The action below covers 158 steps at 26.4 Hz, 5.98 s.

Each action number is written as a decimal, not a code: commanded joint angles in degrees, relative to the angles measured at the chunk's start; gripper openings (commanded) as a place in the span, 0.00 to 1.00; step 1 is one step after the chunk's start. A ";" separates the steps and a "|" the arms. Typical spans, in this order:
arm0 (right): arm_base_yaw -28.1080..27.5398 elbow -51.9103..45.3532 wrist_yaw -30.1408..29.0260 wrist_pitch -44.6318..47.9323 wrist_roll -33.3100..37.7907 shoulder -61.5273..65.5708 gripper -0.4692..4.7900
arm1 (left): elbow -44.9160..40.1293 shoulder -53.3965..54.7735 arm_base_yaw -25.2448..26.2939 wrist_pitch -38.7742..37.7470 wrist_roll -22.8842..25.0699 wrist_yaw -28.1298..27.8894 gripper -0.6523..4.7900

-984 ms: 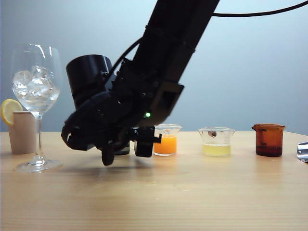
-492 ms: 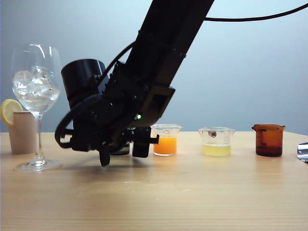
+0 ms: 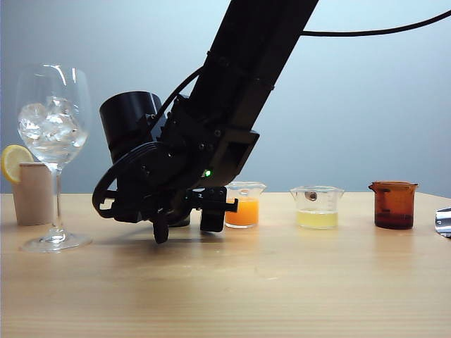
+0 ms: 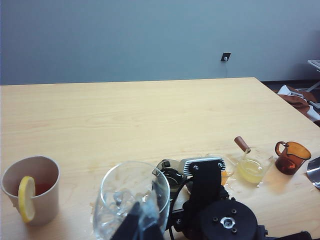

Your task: Pick up the first measuring cup from the left, pour the coconut rum inside into the goblet, and finally put the measuring cup back in its original place.

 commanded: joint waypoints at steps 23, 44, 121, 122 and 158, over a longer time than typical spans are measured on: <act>-0.94 0.94 -3.78 0.79 -0.50 0.59 0.78 | 0.33 -0.11 -0.04 1.18 -0.11 0.31 0.11; -1.38 0.96 -3.80 5.03 -6.43 0.57 0.79 | 0.33 -0.11 -0.04 1.16 -0.09 0.31 0.11; -8.66 0.83 -21.77 -5.75 -22.21 -19.12 0.10 | 0.33 -0.11 0.09 1.22 0.13 -0.20 0.11; -8.85 0.83 -23.10 -5.88 -22.25 -19.65 0.10 | 0.33 -0.11 0.11 1.22 0.13 -0.20 0.11; -4.66 0.94 -55.78 -16.00 -28.94 -32.15 0.09 | 1.22 -0.24 0.11 0.68 3.76 -3.08 0.11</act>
